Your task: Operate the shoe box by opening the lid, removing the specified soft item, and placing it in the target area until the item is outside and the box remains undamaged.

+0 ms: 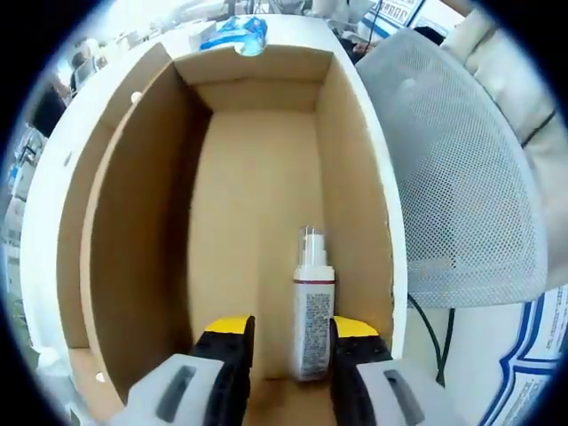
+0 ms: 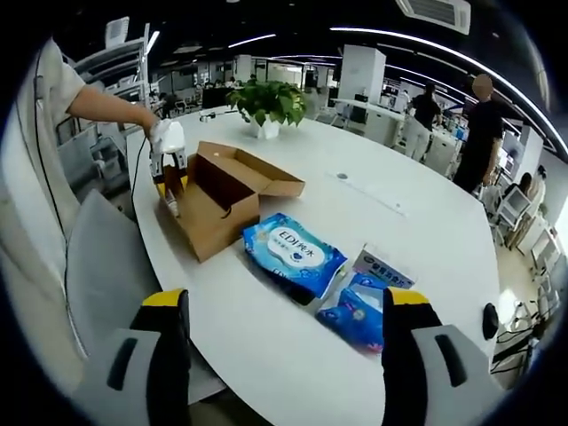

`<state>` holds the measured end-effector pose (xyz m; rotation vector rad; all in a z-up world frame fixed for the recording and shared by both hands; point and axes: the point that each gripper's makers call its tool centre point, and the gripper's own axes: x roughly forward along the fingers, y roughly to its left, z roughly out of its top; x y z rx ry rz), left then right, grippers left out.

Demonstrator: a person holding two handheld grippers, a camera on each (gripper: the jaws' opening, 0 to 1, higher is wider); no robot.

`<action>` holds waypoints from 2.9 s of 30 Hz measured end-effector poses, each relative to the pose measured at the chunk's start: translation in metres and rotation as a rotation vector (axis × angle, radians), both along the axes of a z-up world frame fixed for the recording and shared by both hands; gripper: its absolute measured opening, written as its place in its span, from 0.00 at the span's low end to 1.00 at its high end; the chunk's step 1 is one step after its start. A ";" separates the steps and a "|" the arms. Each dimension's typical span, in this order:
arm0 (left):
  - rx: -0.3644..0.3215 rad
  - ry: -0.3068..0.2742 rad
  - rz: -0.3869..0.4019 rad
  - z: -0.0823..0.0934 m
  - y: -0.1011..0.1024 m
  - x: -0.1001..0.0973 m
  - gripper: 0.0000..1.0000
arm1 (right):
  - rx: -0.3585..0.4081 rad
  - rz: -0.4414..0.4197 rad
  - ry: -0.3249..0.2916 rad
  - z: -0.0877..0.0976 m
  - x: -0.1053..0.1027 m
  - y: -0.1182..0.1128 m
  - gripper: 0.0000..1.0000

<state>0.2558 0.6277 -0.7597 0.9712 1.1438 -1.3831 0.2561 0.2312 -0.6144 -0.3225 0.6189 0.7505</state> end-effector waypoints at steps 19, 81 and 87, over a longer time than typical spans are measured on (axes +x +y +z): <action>0.006 0.035 -0.045 -0.003 -0.001 -0.005 0.31 | -0.001 -0.018 0.000 -0.002 0.001 -0.003 0.84; -0.080 -0.129 0.198 0.024 -0.023 0.008 0.18 | 0.075 0.077 -0.067 0.009 -0.004 0.035 0.71; -0.145 -0.164 0.173 0.045 -0.045 0.011 0.18 | 0.077 0.119 -0.075 0.010 -0.003 0.048 0.67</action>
